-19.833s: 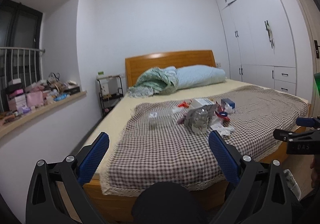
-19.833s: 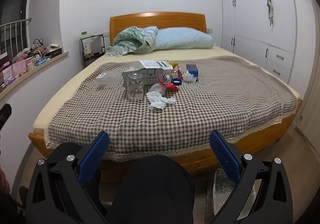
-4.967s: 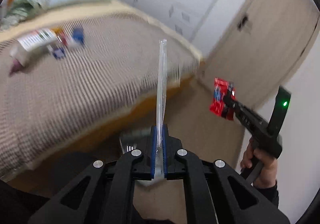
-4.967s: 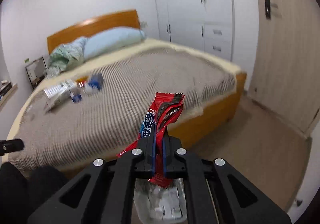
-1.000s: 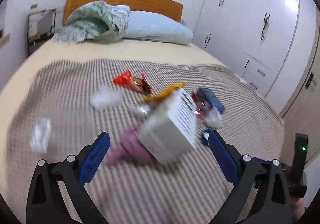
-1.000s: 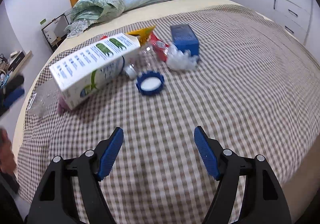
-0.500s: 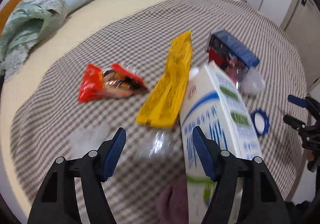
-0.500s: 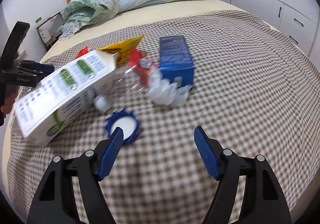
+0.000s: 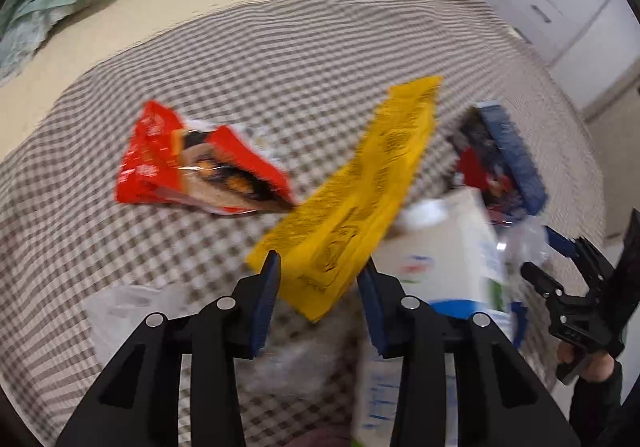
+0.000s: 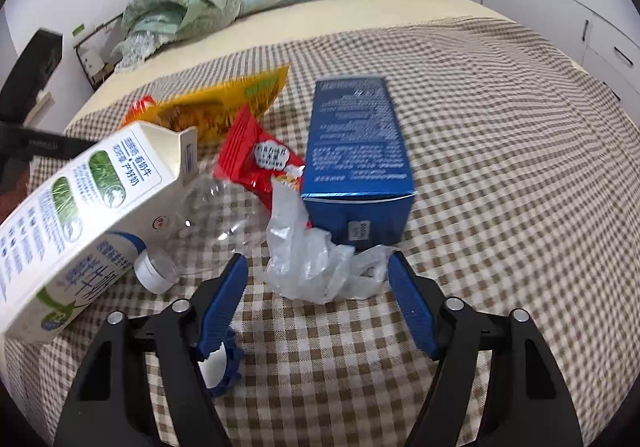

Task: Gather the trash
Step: 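Grasp the clear plastic bag with the right gripper while the left grasps the yellow snack package, then carry the plastic bag and yellow package over the wastebasket with both tools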

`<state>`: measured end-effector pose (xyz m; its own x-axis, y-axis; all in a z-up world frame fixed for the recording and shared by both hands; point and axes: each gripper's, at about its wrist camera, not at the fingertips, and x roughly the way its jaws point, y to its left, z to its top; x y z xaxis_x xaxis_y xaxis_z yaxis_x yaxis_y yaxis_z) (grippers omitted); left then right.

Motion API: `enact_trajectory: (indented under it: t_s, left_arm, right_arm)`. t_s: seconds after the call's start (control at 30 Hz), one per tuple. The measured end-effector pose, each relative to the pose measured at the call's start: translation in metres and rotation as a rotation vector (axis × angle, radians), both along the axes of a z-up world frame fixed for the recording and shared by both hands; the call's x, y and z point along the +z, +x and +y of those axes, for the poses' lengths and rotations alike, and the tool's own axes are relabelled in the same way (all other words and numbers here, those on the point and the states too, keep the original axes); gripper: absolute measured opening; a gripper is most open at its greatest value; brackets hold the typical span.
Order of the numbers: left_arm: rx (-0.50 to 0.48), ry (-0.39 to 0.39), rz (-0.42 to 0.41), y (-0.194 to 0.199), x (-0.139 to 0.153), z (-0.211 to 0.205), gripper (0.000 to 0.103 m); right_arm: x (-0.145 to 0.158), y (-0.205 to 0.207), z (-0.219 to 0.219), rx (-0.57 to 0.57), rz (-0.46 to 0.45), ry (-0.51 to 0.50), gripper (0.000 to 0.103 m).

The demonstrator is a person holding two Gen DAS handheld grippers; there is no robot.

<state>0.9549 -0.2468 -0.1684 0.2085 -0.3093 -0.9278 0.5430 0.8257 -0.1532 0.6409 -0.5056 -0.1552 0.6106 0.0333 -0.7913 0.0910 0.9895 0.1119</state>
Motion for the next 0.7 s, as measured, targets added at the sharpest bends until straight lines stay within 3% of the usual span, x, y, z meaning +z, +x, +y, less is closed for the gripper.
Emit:
enact_trajectory:
  t_s: [0.07, 0.1, 0.17, 0.2, 0.4, 0.57, 0.7]
  left_arm:
    - [-0.005, 0.046, -0.017, -0.002, -0.003, 0.003, 0.036]
    - [-0.012, 0.077, -0.034, -0.004, -0.005, 0.002, 0.027]
    - [0.000, 0.108, -0.051, -0.005, -0.004, 0.003, 0.002]
    - [0.010, 0.107, -0.059, -0.005, 0.000, 0.005, 0.000]
    - [-0.039, 0.008, -0.147, -0.038, 0.064, 0.011, 0.000]
    - [-0.077, -0.036, -0.263, -0.097, 0.144, 0.016, 0.000]
    - [-0.094, -0.095, -0.306, -0.148, 0.201, 0.025, 0.000]
  right_arm:
    - [-0.006, 0.003, 0.000, 0.007, 0.021, 0.009, 0.044]
    - [-0.008, 0.005, 0.000, 0.003, 0.025, 0.014, 0.031]
    - [-0.008, 0.004, -0.002, -0.013, 0.019, 0.020, 0.022]
    - [-0.005, 0.002, -0.003, -0.020, 0.011, 0.024, 0.017]
    - [0.022, -0.020, -0.004, -0.020, -0.024, 0.012, 0.014]
    - [0.067, -0.055, -0.003, -0.010, -0.082, 0.036, 0.014]
    - [0.100, -0.089, -0.006, -0.021, -0.129, 0.065, 0.014]
